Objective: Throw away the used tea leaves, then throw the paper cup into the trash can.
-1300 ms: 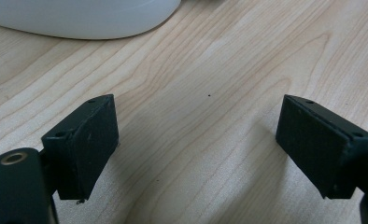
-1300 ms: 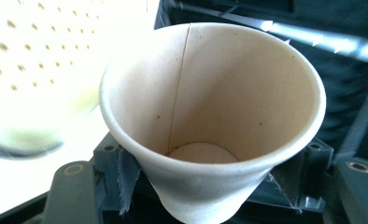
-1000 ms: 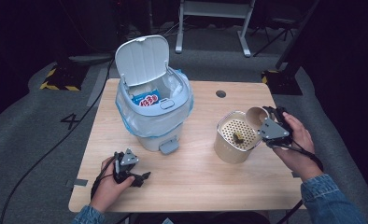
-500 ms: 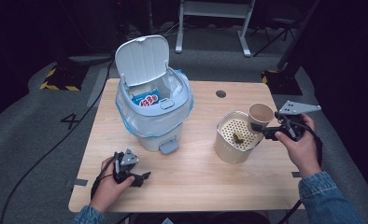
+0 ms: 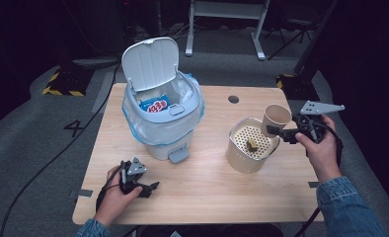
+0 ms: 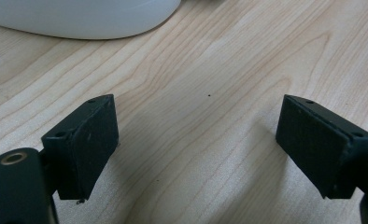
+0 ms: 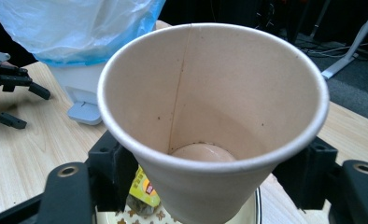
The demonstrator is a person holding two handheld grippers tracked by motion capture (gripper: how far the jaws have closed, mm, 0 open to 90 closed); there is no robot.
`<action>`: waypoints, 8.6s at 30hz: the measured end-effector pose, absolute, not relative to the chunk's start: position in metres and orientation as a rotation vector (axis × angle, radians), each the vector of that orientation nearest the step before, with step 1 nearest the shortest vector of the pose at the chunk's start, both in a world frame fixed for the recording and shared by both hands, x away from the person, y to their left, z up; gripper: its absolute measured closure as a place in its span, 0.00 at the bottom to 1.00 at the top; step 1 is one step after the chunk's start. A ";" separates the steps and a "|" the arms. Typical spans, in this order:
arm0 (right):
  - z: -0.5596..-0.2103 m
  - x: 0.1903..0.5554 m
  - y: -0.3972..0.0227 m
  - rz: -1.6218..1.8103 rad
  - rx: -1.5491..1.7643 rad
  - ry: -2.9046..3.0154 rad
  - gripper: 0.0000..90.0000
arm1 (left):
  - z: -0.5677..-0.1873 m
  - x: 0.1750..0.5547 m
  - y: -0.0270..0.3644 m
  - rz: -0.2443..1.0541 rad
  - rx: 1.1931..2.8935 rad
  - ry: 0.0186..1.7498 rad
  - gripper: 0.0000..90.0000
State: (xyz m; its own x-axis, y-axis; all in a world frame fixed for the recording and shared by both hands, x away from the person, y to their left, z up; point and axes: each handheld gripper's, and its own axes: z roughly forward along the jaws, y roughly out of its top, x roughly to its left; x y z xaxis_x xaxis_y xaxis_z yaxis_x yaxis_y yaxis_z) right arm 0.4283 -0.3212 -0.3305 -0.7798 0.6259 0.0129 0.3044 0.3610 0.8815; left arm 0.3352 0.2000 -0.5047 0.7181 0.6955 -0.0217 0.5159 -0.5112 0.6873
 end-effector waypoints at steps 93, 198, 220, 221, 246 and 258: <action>-0.247 0.516 -0.046 1.507 0.452 2.353 0.31 | -0.504 0.339 0.199 0.332 2.235 0.896 0.15; -0.372 0.368 -0.378 1.145 1.101 2.172 0.24 | -0.504 0.336 0.210 0.364 2.203 0.964 0.21; -0.501 0.358 -0.369 0.979 1.186 2.295 0.18 | -0.468 0.328 0.226 0.326 2.119 0.947 0.22; -0.503 0.358 -0.368 0.989 1.189 2.286 0.17 | -0.466 0.327 0.227 0.326 2.118 0.946 0.22; -0.504 0.356 -0.367 0.987 1.216 2.260 0.17 | -0.371 0.339 0.258 0.398 1.965 0.883 0.29; -0.504 0.356 -0.367 0.987 1.216 2.260 0.17 | -0.328 0.355 0.274 0.431 1.855 0.809 0.27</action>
